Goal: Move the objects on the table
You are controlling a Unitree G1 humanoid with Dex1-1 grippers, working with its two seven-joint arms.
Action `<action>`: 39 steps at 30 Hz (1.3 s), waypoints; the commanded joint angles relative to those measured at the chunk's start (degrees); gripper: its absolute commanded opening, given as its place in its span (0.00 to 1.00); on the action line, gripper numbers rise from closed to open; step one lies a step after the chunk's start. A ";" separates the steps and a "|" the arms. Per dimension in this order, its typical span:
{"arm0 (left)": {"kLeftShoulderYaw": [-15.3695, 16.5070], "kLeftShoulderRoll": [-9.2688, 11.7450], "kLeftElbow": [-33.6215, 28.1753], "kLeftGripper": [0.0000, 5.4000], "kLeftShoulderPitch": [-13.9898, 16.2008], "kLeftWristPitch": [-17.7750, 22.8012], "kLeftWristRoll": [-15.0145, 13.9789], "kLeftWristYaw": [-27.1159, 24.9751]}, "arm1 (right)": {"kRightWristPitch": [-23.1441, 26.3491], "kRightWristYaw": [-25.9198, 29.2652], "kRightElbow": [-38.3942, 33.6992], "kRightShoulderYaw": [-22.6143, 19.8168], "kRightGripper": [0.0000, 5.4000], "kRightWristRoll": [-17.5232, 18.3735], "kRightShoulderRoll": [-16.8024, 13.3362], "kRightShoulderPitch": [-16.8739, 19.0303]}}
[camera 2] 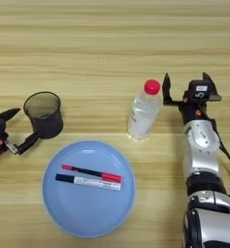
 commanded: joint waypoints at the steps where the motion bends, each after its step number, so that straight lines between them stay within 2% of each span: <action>1: 0.02 1.16 -2.48 1.00 0.97 0.39 -0.50 -0.55 | -0.67 -0.02 0.52 -0.22 1.00 0.04 -0.44 -1.41; 18: 0.57 1.57 -15.90 1.00 3.56 4.98 -6.84 -2.28 | -0.98 -0.18 0.89 -0.12 1.00 -0.07 -0.22 -1.56; 22: 0.58 1.60 -17.92 1.00 3.54 6.31 -7.27 -1.87 | -1.07 -0.22 0.92 -0.09 1.00 -0.08 -0.16 -1.59; 32: 2.08 -0.72 -19.24 1.00 0.24 7.65 -9.03 2.20 | -1.30 -0.33 1.10 -0.06 1.00 -0.06 -0.05 -1.62; 39: 3.90 -4.03 -18.69 1.00 -4.38 8.32 -9.68 8.69 | -1.36 -0.37 0.98 0.02 1.00 -0.10 0.11 -1.49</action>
